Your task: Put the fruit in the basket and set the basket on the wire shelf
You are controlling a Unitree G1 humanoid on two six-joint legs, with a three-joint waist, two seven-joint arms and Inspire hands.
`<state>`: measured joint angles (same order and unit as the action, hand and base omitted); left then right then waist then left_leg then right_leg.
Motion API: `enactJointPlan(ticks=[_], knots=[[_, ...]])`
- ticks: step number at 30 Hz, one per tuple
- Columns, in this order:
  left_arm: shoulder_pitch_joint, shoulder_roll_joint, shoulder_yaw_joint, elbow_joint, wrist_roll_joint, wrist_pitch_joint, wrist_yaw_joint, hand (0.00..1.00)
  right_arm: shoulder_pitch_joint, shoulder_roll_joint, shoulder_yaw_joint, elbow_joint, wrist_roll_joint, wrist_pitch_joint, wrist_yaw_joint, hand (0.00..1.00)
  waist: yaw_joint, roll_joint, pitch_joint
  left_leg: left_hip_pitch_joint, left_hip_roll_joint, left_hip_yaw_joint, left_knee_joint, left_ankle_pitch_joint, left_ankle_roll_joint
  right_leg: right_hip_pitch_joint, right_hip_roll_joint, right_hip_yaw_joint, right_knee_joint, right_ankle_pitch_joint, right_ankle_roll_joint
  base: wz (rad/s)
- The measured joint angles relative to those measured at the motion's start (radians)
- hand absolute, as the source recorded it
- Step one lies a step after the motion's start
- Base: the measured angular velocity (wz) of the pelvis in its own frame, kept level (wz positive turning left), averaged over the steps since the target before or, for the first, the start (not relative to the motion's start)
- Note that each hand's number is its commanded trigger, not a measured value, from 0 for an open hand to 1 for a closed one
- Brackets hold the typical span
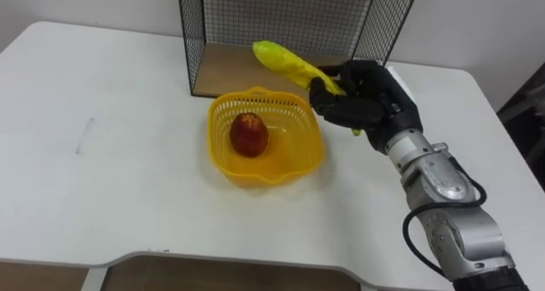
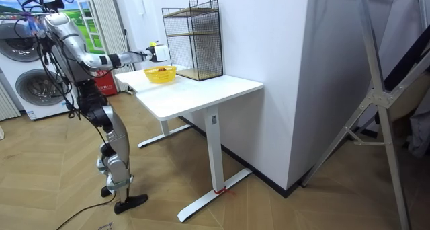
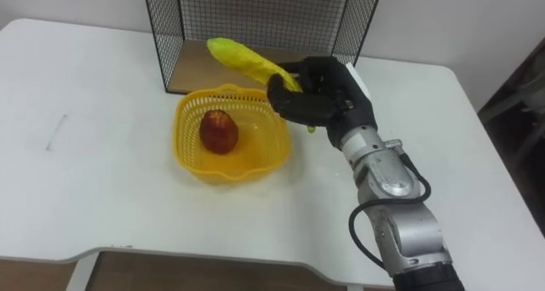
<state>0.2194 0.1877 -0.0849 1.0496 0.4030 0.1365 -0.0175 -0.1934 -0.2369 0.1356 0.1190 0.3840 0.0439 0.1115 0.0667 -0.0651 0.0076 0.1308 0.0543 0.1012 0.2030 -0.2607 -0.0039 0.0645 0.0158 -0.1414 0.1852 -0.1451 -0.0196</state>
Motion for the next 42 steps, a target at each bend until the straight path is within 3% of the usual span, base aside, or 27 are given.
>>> enactJointPlan(ticks=[11, 21, 42], knots=[[-0.007, 0.006, 0.000, -0.012, 0.000, 0.005, 0.000, 0.00, 0.000, 0.000, 0.002, 0.062, -0.029, 0.001, -0.010, 0.00, 0.001, 0.000, -0.0008, 0.000, 0.000, -0.007, 0.000, 0.000, 0.000, 0.004, 0.000, -0.006, -0.001, 0.000, 0.000, 0.00], [-0.009, 0.002, 0.000, -0.008, 0.000, 0.015, 0.000, 0.00, 0.000, 0.004, 0.003, 0.105, -0.080, 0.001, -0.007, 0.00, 0.022, 0.001, -0.0010, 0.000, 0.000, -0.014, -0.001, 0.000, 0.000, 0.007, 0.000, -0.016, -0.001, 0.000, 0.000, 0.02], [-0.009, -0.001, -0.015, 0.004, -0.001, 0.015, 0.003, 0.00, 0.002, 0.005, 0.042, 0.139, -0.083, 0.001, 0.000, 0.00, 0.016, 0.012, -0.0035, -0.002, 0.000, -0.021, 0.001, 0.000, 0.000, 0.010, -0.003, -0.028, 0.001, 0.001, -0.001, 0.00]])
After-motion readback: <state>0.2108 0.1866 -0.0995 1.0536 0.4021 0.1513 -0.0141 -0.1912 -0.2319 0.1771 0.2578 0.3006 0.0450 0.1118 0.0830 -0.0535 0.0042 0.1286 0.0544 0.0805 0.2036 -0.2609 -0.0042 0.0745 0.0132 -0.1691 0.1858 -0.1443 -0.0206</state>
